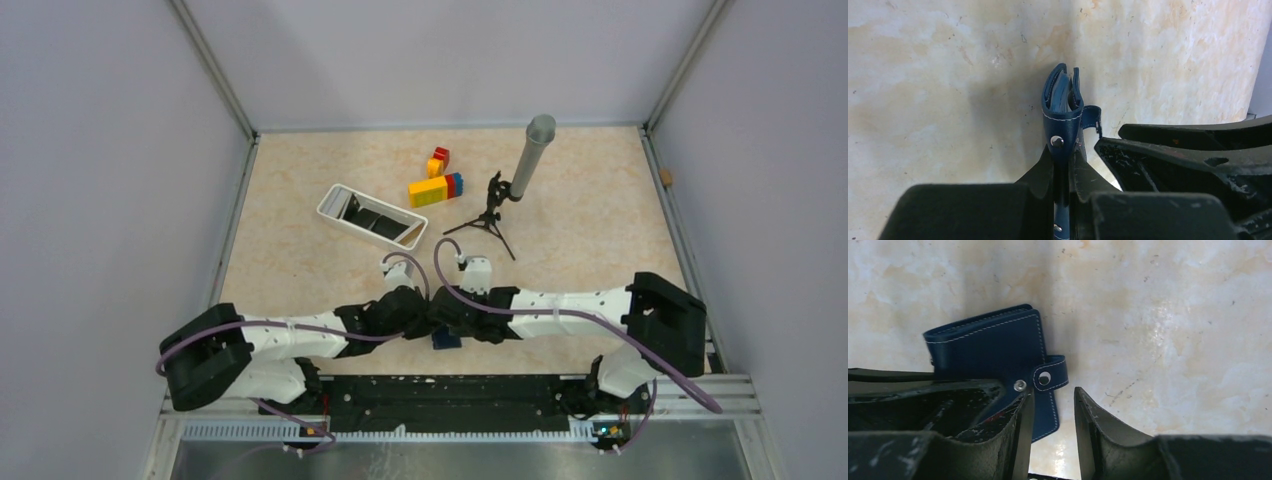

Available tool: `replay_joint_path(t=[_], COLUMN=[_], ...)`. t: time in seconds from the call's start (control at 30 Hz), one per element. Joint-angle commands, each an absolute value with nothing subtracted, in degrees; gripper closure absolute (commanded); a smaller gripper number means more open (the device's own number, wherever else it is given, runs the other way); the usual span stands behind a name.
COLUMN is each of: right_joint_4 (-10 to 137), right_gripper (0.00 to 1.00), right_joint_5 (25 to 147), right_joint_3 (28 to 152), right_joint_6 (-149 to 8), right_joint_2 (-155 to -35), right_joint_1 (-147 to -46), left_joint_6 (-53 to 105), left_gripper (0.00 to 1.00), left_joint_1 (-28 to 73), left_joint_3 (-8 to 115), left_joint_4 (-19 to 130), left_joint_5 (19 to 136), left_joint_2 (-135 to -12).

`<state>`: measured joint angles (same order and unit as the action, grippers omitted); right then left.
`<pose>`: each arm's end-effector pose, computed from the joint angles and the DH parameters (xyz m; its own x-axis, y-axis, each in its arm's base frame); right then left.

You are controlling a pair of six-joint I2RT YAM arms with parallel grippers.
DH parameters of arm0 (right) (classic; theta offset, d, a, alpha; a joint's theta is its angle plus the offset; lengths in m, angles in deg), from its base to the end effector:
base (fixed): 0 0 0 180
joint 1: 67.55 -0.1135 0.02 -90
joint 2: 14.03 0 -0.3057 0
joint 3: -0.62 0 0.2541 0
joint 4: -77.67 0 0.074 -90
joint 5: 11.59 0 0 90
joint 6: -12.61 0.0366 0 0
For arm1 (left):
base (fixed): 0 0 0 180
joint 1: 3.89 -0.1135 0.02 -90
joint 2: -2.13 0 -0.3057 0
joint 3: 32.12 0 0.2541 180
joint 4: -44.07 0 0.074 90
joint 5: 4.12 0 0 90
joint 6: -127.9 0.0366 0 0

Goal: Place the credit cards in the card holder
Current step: Close the card holder at the center of the board.

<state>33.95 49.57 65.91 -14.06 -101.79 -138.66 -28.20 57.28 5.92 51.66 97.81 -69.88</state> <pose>0.1092 0.2646 0.2248 -0.8172 0.0295 -0.5756 -0.0790 0.9835 0.1627 0.1120 -0.1878 0.1894 -0.8451 -0.3198 -0.4285 0.0246 0.7774 -0.6285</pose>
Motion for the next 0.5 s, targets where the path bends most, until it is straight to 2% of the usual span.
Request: replay_joint_path(t=[0.0,0.2,0.47], right_joint_4=[33.78,36.19,36.73], right_gripper=[0.65,0.62,0.62], right_joint_5=[47.65,47.84,48.59], right_joint_3=[64.12,63.22,66.96], right_joint_6=[-12.36,-15.02,-17.82], right_joint_2=[-97.57,-95.00,-98.41], right_joint_1=[-138.93,-138.92,-140.09], left_joint_6=[-23.54,-22.38,-21.62], left_gripper=[1.00,1.00,1.00], left_joint_1=[57.48,57.50,57.51], left_joint_3=[2.96,1.21,2.55], left_joint_4=[59.03,58.82,60.73], left_joint_5=[99.05,98.21,97.77], left_joint_2=[-69.39,-67.04,-68.01])
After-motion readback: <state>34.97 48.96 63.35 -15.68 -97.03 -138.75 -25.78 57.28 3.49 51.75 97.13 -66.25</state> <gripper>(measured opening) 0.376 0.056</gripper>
